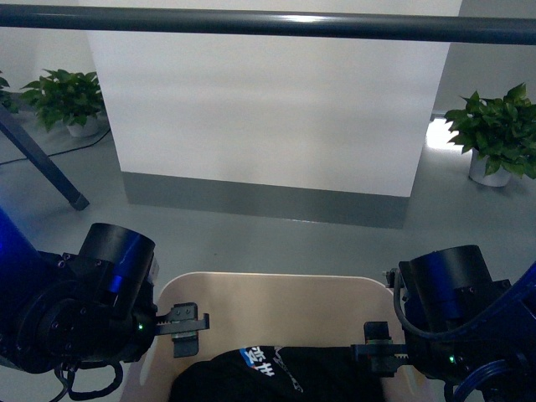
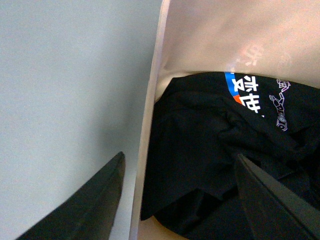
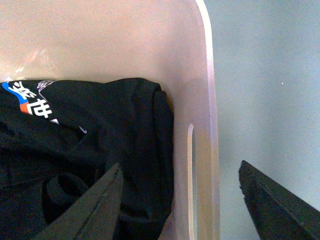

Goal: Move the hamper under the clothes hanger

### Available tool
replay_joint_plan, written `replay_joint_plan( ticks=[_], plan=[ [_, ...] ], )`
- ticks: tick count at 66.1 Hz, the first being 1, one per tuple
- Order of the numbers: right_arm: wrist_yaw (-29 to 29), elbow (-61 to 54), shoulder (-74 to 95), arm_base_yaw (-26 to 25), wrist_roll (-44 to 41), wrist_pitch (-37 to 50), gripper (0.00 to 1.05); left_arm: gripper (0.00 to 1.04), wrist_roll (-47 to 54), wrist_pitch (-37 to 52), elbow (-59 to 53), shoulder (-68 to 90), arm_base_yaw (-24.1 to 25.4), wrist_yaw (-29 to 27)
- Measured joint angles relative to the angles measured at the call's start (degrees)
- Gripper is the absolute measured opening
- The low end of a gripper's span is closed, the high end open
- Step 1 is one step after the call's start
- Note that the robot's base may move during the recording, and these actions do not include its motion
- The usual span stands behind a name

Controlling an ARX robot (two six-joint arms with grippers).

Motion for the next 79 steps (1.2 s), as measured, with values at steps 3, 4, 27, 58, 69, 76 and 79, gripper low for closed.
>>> replay_joint_plan(
  ticks=[3, 4, 27, 58, 69, 76, 79],
  plan=[
    [0.0, -0.6, -0.4, 0.0, 0.0, 0.4, 0.81, 0.91, 0.0, 0.2, -0.2, -0.6, 0.0, 0.0],
    [0.0, -0.7, -0.6, 0.0, 0.0, 0.5, 0.83, 0.95, 0.0, 0.4, -0.4, -1.0, 0.0, -0.1],
    [1.6, -5.2, -11.6, 0.0, -0.6, 3.8, 0.97, 0.98, 1.2, 4.0, -4.0, -11.8, -0.1, -3.4],
    [9.9, -15.1, -43.7, 2.5, -1.0, 7.7, 0.97, 0.98, 6.3, 9.2, -13.0, -41.7, -6.5, -9.6],
    [13.8, -16.7, -52.7, 4.2, -1.1, 8.9, 0.97, 0.98, 7.4, 10.8, -15.0, -49.4, -8.7, -12.2],
    [17.2, -18.1, -58.4, 6.3, -1.9, 10.3, 0.97, 0.98, 9.7, 11.7, -16.4, -54.4, -11.1, -15.0],
    [18.4, -18.5, -60.2, 7.1, -2.4, 10.5, 0.97, 0.94, 11.7, 11.6, -17.3, -57.0, -12.2, -17.6]
  ],
)
